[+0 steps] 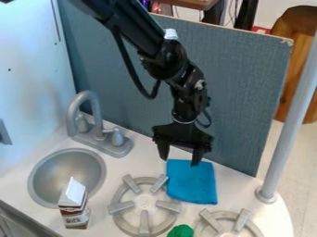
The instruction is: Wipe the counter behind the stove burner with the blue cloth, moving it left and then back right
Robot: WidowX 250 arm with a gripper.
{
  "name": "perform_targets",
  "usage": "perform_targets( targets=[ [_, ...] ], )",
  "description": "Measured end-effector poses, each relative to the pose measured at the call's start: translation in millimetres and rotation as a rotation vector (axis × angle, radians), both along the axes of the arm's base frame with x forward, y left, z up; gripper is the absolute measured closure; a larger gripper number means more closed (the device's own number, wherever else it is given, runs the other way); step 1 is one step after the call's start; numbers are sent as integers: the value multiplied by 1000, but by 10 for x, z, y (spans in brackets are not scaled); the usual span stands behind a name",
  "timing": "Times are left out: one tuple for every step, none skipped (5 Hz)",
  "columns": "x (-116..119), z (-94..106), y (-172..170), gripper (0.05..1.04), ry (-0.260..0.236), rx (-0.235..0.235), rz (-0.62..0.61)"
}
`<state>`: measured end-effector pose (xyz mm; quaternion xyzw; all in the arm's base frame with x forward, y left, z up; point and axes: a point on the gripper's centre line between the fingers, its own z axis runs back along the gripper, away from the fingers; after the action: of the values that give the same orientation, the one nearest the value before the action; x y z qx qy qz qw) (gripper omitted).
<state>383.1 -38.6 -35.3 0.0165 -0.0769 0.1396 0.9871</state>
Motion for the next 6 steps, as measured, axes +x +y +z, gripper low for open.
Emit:
perform_targets(
  targets=[
    [-71,-158,9,80,42,5,2],
    [28,-364,31,79,40,29,15],
    [191,-490,-71,80,24,42,11],
    [356,-600,-171,79,-23,50,13],
    [467,-688,-196,80,-68,41,17],
    [540,-835,-181,80,-65,67,5]
  ],
)
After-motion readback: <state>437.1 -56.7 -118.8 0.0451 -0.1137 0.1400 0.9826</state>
